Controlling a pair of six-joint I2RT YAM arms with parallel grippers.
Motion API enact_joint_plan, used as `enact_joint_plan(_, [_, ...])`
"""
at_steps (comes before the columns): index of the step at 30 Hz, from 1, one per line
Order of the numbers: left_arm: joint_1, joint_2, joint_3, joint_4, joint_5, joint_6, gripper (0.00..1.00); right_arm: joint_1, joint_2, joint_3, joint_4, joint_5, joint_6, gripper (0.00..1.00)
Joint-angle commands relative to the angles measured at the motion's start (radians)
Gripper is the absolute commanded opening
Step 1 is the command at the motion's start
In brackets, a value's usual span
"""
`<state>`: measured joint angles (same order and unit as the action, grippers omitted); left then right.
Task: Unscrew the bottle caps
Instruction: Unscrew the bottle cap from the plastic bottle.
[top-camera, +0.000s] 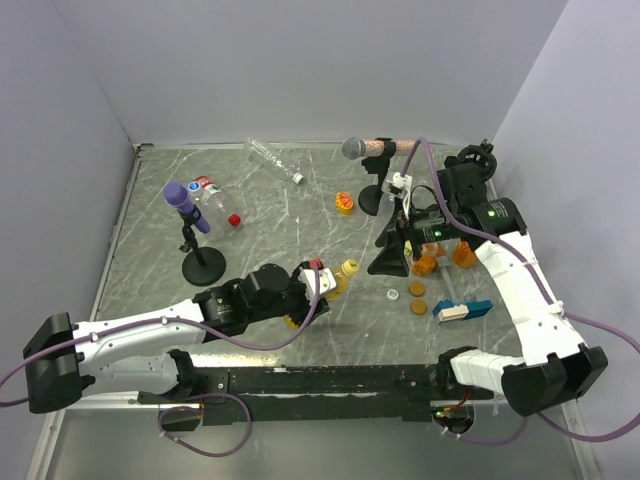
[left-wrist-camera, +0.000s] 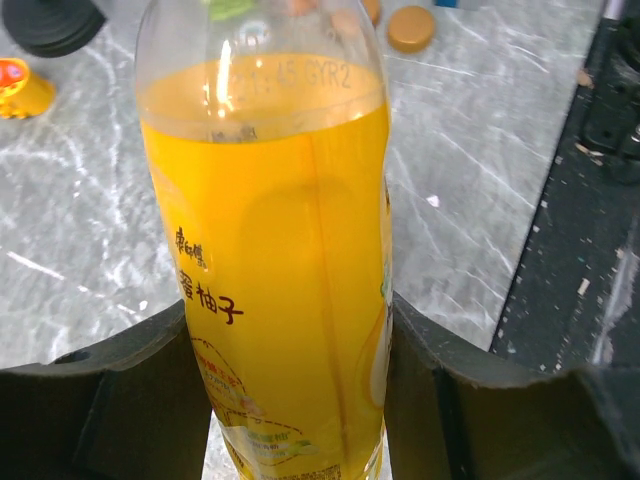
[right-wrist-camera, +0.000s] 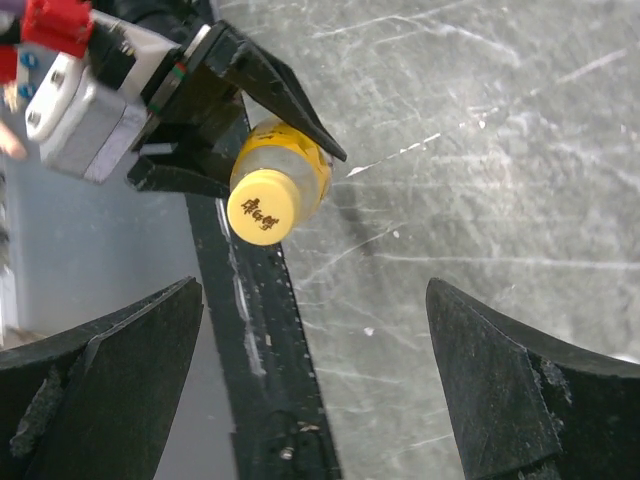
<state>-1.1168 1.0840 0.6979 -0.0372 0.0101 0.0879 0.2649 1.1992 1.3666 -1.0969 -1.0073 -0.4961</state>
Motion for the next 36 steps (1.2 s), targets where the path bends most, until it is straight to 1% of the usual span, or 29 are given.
enact_joint_plan(1, [-0.026, -0.013, 0.066, 0.102, -0.113, -0.031, 0.05, -0.009, -0.073, -0.001, 0.071, 0.07, 0.203, 0.99])
enact_joint_plan(5, [-0.052, 0.027, 0.095, 0.1, -0.169, -0.057, 0.05, -0.009, -0.067, 0.018, 0.069, 0.167, 0.333, 0.99])
enact_joint_plan(10, [-0.081, 0.077, 0.12, 0.123, -0.235, -0.063, 0.05, -0.009, -0.049, 0.015, 0.034, 0.2, 0.373, 0.99])
enact_joint_plan(15, [-0.095, 0.129, 0.15, 0.135, -0.262, -0.069, 0.05, -0.007, -0.003, 0.069, -0.047, 0.22, 0.361, 0.95])
enact_joint_plan(24, [-0.101, 0.186, 0.183, 0.143, -0.272, -0.054, 0.05, 0.013, 0.069, 0.1, -0.073, 0.205, 0.358, 0.81])
enact_joint_plan(29, [-0.101, 0.217, 0.187, 0.169, -0.248, -0.05, 0.05, 0.027, 0.105, 0.124, -0.089, 0.145, 0.352, 0.68])
enact_joint_plan(34, [-0.101, 0.229, 0.186, 0.186, -0.239, -0.069, 0.05, 0.039, 0.112, 0.118, -0.09, 0.13, 0.35, 0.57])
enact_joint_plan(36, [-0.101, 0.234, 0.187, 0.191, -0.243, -0.07, 0.05, 0.043, 0.117, 0.111, -0.093, 0.147, 0.347, 0.55])
